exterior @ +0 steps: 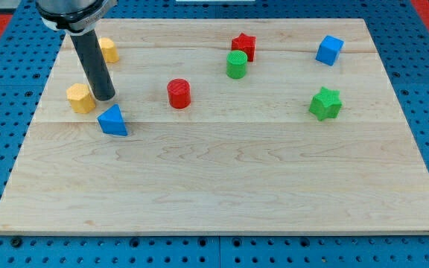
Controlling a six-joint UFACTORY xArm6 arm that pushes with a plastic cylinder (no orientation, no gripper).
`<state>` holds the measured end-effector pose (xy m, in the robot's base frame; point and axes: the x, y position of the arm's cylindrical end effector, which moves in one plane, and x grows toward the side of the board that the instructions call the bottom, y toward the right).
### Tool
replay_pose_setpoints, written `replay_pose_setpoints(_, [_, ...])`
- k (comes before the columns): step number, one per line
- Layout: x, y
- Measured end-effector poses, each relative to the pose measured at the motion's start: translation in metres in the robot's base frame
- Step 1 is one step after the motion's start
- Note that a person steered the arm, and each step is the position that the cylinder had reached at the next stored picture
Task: Slightly push the green star towards the right center of the boarde
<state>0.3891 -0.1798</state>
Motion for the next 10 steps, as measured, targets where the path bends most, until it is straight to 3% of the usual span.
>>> replay_pose_setpoints(1, [-0.006, 0.002])
replay_pose_setpoints(5, [-0.066, 0.101])
replay_pose_setpoints(7, [-0.074, 0.11])
replay_pose_setpoints(9, [-0.058, 0.177])
replay_pose_setpoints(10, [-0.014, 0.185])
